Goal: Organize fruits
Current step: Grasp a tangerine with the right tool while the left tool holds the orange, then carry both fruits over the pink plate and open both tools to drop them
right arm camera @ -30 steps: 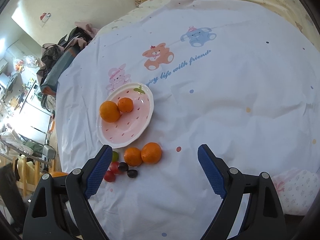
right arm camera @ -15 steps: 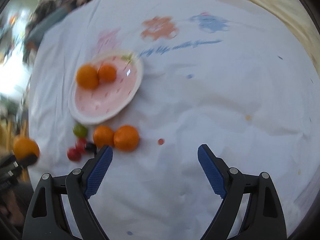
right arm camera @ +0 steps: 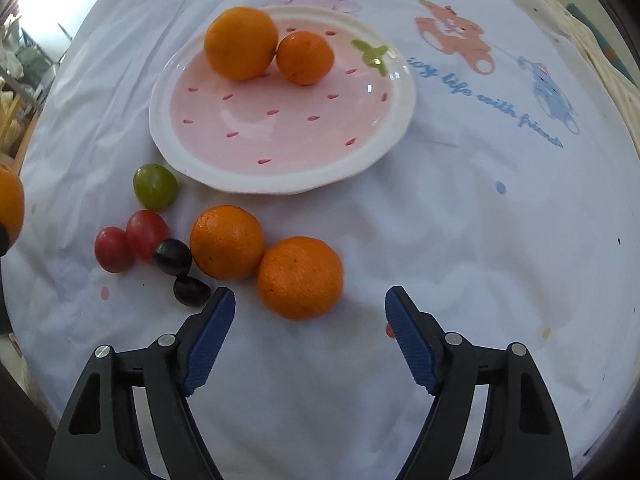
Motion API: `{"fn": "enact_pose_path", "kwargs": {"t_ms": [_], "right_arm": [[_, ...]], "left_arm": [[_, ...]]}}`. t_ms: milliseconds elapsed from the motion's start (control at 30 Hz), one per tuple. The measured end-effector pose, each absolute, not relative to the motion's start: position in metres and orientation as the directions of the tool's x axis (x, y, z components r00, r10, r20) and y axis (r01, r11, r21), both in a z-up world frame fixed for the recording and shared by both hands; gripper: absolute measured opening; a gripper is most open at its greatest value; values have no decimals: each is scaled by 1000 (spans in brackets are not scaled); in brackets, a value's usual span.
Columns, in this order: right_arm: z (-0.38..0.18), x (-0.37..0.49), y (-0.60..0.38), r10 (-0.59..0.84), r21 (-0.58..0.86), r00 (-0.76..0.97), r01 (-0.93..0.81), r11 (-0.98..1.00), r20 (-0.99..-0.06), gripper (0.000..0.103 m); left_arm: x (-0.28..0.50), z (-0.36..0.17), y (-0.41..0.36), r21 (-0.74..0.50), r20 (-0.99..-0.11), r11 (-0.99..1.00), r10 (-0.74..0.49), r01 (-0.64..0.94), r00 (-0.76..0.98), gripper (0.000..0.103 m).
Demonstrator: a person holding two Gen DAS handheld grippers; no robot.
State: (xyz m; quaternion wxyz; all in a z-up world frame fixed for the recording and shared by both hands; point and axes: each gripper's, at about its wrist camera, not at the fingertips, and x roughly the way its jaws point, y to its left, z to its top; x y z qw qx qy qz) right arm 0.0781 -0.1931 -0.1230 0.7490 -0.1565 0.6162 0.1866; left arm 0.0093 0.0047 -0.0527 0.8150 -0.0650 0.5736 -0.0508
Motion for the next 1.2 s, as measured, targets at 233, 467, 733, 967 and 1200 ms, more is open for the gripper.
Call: {"fn": "enact_pose_path", "kwargs": {"t_ms": [233,467,733,967,1200], "right_arm": [[-134,79,-188,55,-35,161,-510,859,-985,71],[-136,84,-194,109,38,117,-489,871,-987,46],[-109,73,-219,200,125,142,-415,901,-969,46],[-76,53,-238,273,189,202,-356,915,-941,46],[-61,30,-238,307,229,257,-295,928,-916,46]], "left_arm": [[9,-52,0,-138,-927,990,-137,21,349,55],[10,-50,0,-140,-926,990,-133,6,354,55],[13,-49,1,-122,-922,992,-114,1,371,55],[10,-54,1,-89,-925,996,-82,0,371,55],[6,-56,0,-67,-928,998,-67,12,367,55]]}}
